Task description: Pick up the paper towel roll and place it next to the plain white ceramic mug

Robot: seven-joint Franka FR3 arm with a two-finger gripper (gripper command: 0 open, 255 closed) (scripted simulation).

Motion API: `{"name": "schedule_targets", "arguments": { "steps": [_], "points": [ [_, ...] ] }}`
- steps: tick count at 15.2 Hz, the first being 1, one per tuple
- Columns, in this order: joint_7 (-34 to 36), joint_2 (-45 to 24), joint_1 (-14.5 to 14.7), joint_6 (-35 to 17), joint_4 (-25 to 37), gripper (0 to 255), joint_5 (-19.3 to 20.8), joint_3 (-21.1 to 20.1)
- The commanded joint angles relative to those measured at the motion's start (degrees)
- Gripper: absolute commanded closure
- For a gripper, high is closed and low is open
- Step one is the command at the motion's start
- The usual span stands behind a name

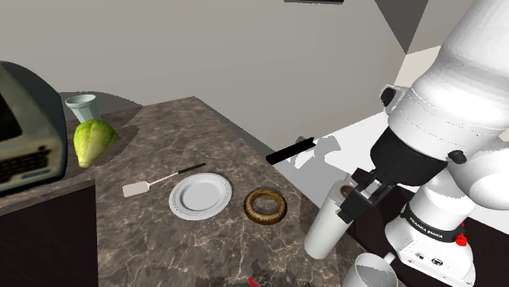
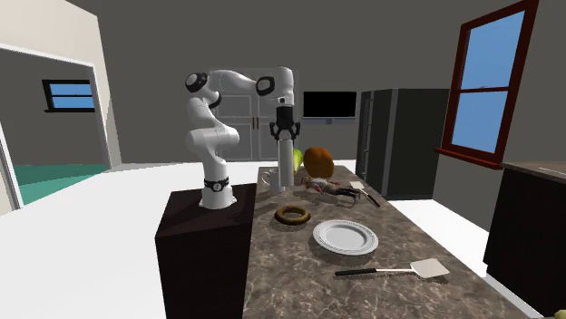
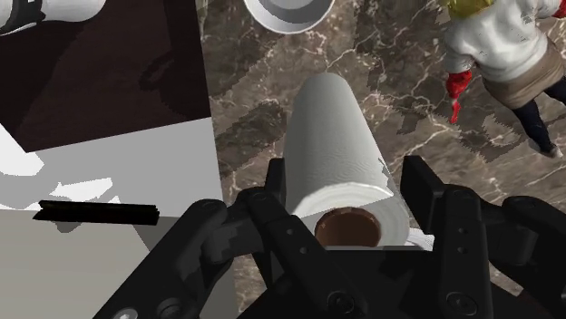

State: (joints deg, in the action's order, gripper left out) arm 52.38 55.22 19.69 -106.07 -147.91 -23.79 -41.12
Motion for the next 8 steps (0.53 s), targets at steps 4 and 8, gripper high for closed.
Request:
{"name": "schedule_targets", "arguments": {
  "steps": [4, 8],
  "points": [
    [0.3, -0.6, 0.4, -3.7, -3.1, 255, -1.7, -2.2],
    [0.5, -1.3, 0.7, -6.9, -5.5, 255, -3.1, -4.0]
  ]
}}
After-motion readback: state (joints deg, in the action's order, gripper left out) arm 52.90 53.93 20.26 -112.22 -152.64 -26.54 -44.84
